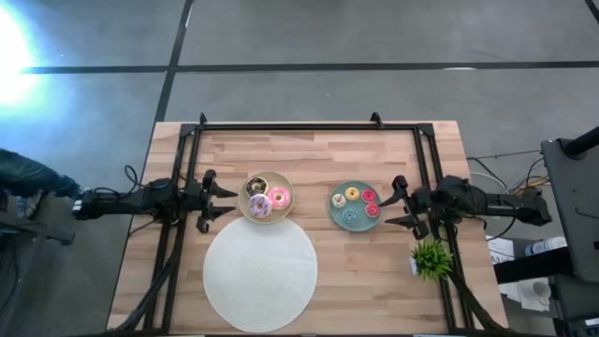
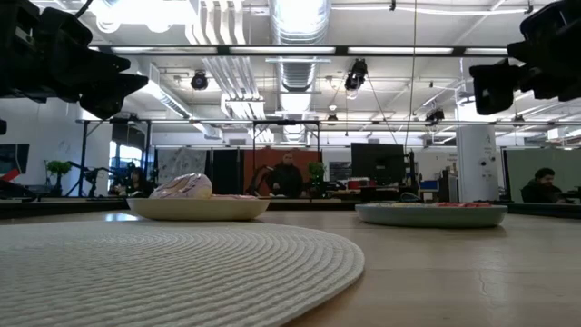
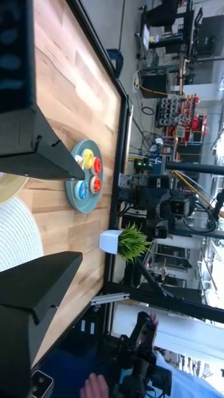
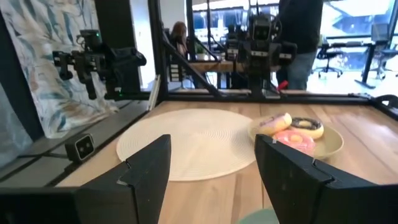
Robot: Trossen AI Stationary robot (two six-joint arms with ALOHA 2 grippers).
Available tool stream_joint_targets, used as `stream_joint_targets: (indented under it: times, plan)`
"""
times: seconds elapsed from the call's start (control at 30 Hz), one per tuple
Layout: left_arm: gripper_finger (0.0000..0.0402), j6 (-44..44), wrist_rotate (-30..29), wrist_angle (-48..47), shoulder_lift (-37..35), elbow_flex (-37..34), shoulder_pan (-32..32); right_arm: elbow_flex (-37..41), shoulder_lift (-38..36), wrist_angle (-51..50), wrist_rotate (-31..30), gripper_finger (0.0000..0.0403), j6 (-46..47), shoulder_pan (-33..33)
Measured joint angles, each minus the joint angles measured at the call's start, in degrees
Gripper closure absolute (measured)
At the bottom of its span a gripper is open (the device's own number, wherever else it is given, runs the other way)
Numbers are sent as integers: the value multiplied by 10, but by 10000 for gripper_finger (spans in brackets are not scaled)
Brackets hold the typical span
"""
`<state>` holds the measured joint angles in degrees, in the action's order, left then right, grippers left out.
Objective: Pick & Place donuts
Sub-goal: Return to Home Position
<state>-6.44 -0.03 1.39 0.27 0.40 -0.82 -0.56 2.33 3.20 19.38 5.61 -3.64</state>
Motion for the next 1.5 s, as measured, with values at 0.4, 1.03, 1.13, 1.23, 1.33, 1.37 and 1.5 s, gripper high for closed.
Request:
stream_joint_targets:
  times: [0.4,1.03,1.13,1.23,1.33,1.37,1.5]
  plan:
    - [229,0,0,0,3,0,0,0,19,0,0,179,1,0]
    - [229,0,0,-1,4,0,0,0,19,0,0,179,2,0]
    - [229,0,0,-1,4,0,0,0,19,0,0,179,2,0]
    - [229,0,0,-1,4,0,0,0,19,0,0,179,2,0]
    - [229,0,0,-1,4,0,0,0,19,0,0,179,2,0]
    - [229,0,0,-1,4,0,0,0,19,0,0,179,2,0]
    - [229,0,0,-1,4,0,0,0,19,0,0,179,2,0]
